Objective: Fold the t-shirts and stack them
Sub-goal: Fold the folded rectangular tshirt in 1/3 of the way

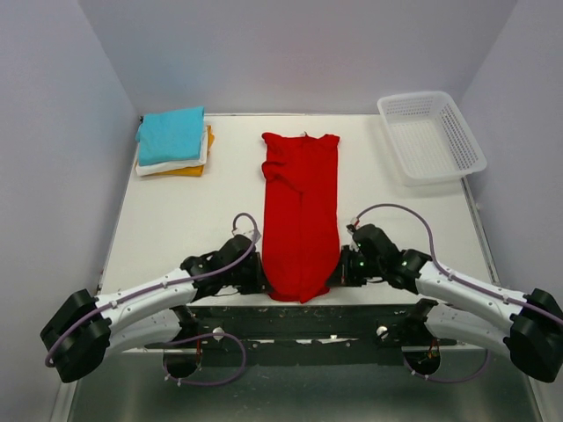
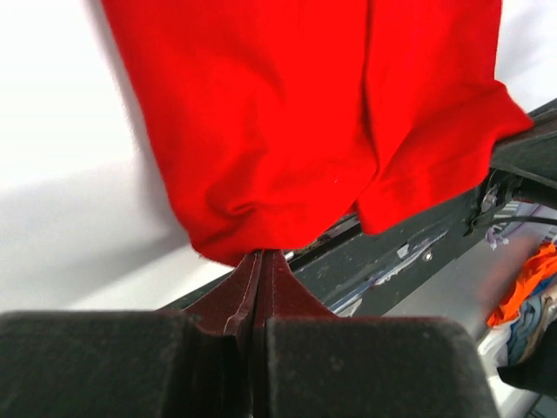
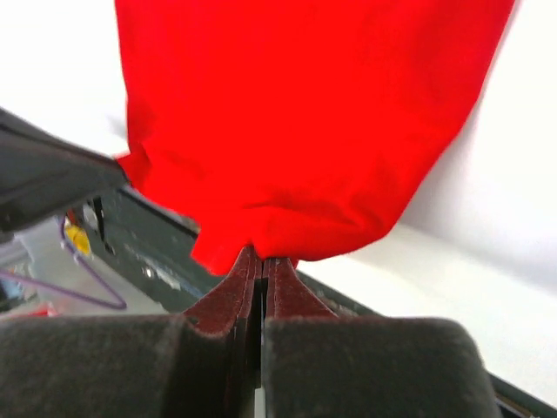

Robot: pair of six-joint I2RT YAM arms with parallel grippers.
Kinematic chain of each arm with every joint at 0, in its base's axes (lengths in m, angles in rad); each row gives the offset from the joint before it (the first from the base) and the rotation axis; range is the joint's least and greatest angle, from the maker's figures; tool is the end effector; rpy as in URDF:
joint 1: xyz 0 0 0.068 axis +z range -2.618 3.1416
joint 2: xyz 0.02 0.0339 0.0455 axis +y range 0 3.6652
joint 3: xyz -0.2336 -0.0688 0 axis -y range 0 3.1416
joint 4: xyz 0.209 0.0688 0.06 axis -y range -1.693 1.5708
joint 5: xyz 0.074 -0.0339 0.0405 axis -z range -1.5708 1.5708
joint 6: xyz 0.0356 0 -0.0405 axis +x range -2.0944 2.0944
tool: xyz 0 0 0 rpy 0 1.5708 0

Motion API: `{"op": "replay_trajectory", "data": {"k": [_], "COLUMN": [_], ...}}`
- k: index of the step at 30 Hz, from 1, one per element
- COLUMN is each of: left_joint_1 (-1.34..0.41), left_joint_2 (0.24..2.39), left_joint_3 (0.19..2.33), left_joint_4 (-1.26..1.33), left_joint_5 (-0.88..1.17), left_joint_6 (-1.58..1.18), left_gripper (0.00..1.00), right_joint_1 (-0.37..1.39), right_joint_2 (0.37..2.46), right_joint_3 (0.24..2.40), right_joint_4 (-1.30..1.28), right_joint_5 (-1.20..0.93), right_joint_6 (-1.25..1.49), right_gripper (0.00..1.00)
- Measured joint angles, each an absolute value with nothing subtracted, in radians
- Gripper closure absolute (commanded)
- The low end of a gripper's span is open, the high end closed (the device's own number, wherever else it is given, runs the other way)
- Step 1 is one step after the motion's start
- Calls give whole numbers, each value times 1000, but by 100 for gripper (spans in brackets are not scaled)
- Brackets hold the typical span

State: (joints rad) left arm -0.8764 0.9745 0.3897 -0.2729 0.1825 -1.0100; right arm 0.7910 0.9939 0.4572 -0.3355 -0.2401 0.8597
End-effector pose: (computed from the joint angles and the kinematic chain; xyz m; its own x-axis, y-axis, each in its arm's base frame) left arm 0.1022 -0.1329 0.1590 -0.9617 -0.1465 -0.2317 0.0325 0.7784 -0.6270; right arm 0.1154 0.1288 0.1709 -0.9562 0.0797 -0.2818 -0.1130 0.7873 0.6061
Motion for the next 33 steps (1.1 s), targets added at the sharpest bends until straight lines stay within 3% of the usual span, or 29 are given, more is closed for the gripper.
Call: {"op": "replay_trajectory", "data": {"k": [8, 14, 22, 24, 25, 29, 33], "left_joint_1": [-753, -630, -622, -622, -622, -622, -622], "left_joint_2": [1101, 1224, 1247, 1246, 1241, 1206, 1203], "left_joint_3": [577, 694, 725, 699, 678, 598, 585], "left_joint_4": [-266, -254, -271, -279, -282, -289, -290], "left_joint_5": [120, 120, 169, 177, 179, 180, 174], "left_joint_6": [-919, -852, -772, -770, -770, -788, -805], "left_gripper": [100, 100, 76, 58, 54, 51, 56], "right_joint_1": [781, 703, 685, 685, 685, 685, 685], "right_joint_2": [1127, 1240, 1243, 1220, 1201, 1104, 1070], "right_joint_3": [632, 724, 699, 657, 637, 567, 540], "right_joint_4": [-300, -221, -166, -183, -199, -244, -256], "right_joint_5": [26, 110, -66, -121, -144, -215, -255], "right_joint_6": [812, 764, 688, 666, 654, 614, 599], "right_gripper": [99, 99, 99, 99, 99, 99, 99]}}
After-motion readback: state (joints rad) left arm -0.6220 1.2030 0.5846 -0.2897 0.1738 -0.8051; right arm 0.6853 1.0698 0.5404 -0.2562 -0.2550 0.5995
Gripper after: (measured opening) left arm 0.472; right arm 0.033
